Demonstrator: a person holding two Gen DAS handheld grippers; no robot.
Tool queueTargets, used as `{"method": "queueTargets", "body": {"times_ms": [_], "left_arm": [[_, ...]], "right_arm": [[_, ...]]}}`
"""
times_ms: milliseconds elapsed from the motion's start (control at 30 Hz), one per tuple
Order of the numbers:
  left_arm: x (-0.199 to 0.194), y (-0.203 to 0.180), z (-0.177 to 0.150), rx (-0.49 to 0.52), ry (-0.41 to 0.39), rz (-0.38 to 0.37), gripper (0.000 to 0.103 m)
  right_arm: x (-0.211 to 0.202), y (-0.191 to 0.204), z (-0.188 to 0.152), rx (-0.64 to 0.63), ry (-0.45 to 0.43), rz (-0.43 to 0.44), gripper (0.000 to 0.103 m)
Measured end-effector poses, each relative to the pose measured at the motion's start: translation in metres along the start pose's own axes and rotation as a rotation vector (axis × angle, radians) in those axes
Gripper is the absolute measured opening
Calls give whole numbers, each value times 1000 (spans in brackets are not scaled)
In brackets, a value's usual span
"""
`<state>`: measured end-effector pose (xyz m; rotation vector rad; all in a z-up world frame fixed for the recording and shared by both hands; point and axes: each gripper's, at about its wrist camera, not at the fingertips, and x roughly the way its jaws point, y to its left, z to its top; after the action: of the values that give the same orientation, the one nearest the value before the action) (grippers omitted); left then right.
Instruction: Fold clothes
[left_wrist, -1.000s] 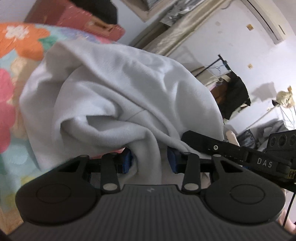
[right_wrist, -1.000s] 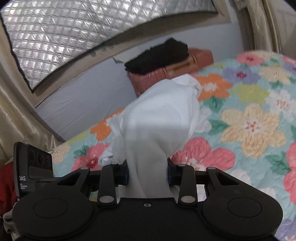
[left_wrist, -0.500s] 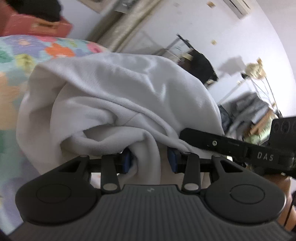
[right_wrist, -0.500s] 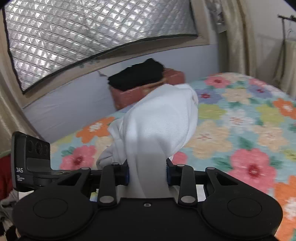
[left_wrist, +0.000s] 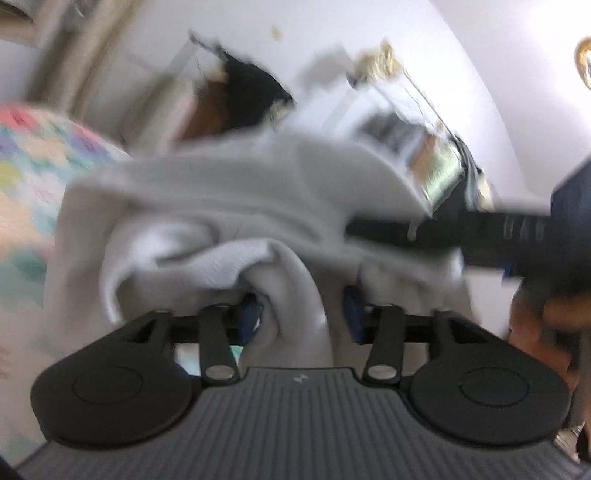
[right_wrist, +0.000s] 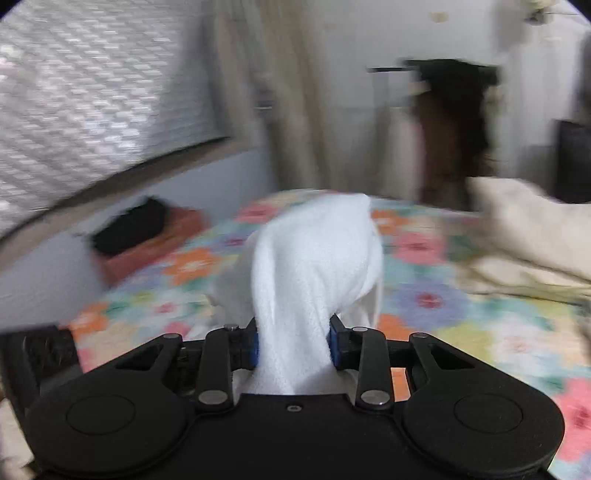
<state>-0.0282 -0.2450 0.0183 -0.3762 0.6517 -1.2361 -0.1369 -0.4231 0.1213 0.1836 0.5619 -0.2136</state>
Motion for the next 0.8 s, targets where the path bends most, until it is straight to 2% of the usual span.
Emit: {"method": "queueTargets", "body": {"times_ms": [67,133,233,367,533,600,667,733,800], "left_arm": [[21,15,-21,-67,159,103,63],[21,24,-39,-28,178,165,63],[15,38,-48,-22,190,235,63],[2,45,-38,-36,136,219,63],[-8,43,-24,-27,45,193,63],[-8,48,-16,-51,16,187,65],[-10,58,-16,-67,16,221,67],[-12,67,-15,-82,16,254,71],[-14,76,-15,-98,16,287,75]], "right_arm": [[19,-18,-7,20,46,-52,38],[46,-38,-21,37,87,-114,37],[81,-66,-48,117,152,-170,35],[90,-73,-58,146,162,-150,35],[85,-64,-22,170,113,-3,35],[93,-55,2,193,102,80,35],[111,-35,26,206,121,198,36],[132,-17,41,217,151,310,50],[146,0,52,231,170,409,54]]}}
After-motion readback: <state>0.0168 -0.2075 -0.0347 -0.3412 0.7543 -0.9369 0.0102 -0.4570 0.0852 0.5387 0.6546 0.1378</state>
